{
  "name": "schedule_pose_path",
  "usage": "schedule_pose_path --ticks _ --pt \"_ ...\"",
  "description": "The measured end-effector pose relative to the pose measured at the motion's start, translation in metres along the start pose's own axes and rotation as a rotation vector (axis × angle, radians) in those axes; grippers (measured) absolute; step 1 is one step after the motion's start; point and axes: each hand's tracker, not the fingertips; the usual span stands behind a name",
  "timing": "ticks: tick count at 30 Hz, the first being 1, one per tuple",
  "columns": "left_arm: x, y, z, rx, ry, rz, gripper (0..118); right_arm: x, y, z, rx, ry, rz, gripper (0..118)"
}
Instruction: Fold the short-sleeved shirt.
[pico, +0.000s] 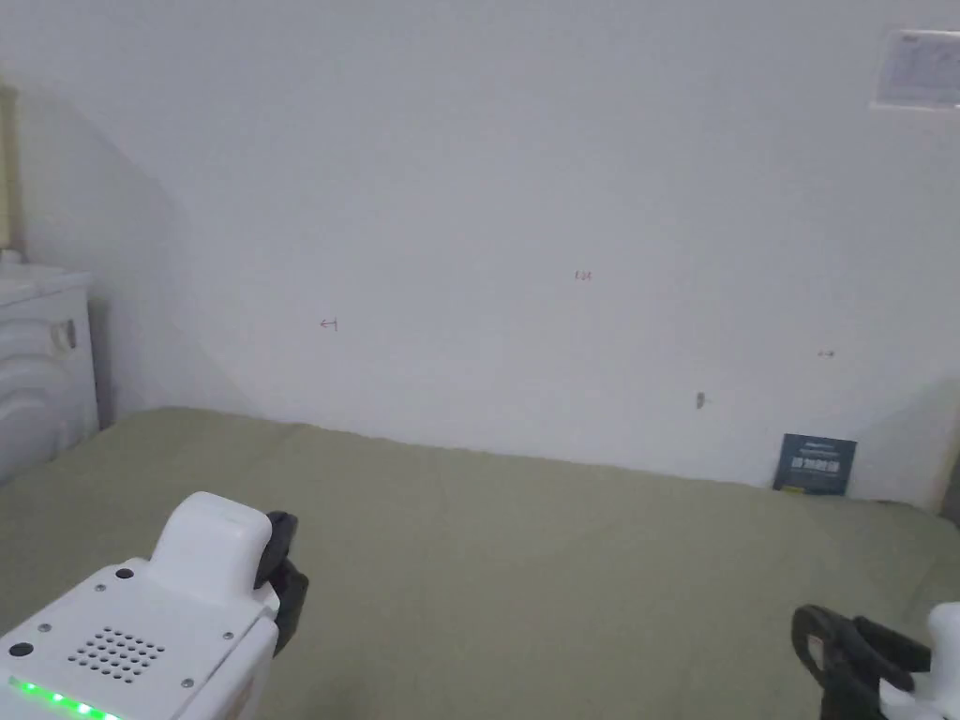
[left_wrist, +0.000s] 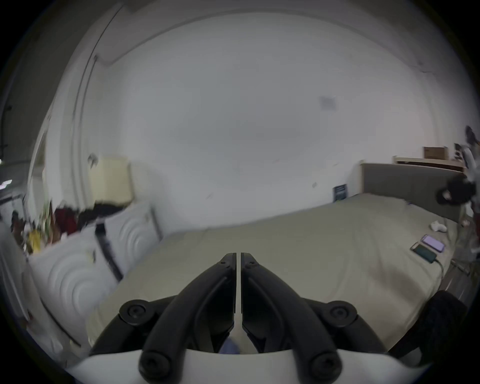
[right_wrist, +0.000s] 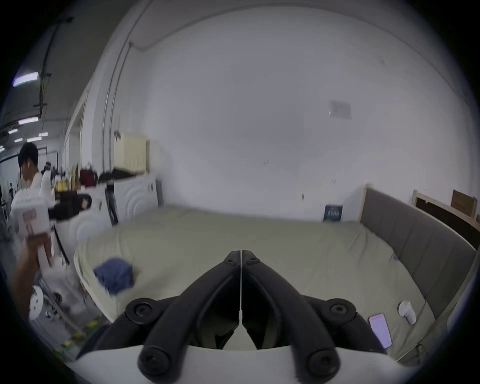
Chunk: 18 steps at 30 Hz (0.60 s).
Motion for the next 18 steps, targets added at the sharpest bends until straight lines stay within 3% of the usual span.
schedule_pose_path --ticks 2,6,11,14,15,17,18 --pt "0.021 0.016 0.014 0.065 -0.071 0.081 4 0.005 0.010 0.009 0.035 -0.037 0.008 1" --pt "0.046 0.033 0.031 0.053 -0.097 0.102 4 0.001 0.021 0.019 0.094 -0.140 0.156 1" --pt "0.064 0.034 0.039 0.081 -0.127 0.180 4 -0.011 0.009 0.014 0.101 -0.115 0.151 1" --pt "0.076 0.030 0.042 0.062 -0.099 0.082 5 -0.018 -0.004 0.018 0.098 -0.097 0.143 1" --pt "0.078 0.027 0.040 0.047 -0.067 0.050 7 -0.019 -0.008 0.018 0.097 -0.110 0.180 1" --pt "0.071 0.018 0.035 0.033 -0.070 0.075 9 -0.017 -0.013 0.016 0.086 -0.164 0.223 1" --pt "0.067 0.014 0.035 0.040 -0.070 0.118 9 -0.012 -0.012 0.017 0.071 -0.152 0.184 1"
